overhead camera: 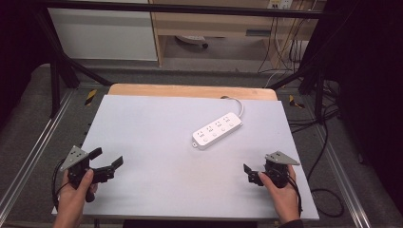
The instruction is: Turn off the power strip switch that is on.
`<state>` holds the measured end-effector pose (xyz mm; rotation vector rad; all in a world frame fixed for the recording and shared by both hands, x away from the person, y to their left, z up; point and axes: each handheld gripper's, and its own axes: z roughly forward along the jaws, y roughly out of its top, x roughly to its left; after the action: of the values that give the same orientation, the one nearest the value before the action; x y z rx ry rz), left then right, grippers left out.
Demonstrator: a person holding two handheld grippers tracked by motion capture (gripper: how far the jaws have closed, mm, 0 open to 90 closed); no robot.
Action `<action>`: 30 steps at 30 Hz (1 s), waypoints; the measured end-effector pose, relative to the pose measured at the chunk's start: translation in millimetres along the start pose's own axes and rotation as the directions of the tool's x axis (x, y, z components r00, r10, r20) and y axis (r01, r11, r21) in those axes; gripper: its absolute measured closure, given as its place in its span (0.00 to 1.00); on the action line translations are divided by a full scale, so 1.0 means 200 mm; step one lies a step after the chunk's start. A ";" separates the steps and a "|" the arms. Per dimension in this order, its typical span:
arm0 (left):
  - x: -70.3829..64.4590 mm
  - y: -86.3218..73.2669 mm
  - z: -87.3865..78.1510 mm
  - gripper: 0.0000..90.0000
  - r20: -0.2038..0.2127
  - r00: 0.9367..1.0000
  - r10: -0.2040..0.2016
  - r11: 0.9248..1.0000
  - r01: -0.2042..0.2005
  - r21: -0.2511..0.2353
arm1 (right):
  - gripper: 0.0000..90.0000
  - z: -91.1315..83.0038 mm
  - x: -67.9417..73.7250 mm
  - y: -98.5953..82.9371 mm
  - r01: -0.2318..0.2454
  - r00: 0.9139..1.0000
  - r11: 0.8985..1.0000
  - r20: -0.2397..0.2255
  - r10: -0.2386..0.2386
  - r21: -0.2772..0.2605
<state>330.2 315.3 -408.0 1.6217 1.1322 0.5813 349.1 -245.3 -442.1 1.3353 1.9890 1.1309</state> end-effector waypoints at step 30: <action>-0.01 -0.01 0.02 0.07 0.011 1.000 0.015 1.000 -0.015 0.018 | 0.04 -0.01 0.04 0.02 0.020 1.000 0.998 0.006 -0.020 -0.054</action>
<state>331.7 311.8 -409.8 1.6476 1.1213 0.5730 345.4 -237.7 -436.9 1.2873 1.9497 1.1624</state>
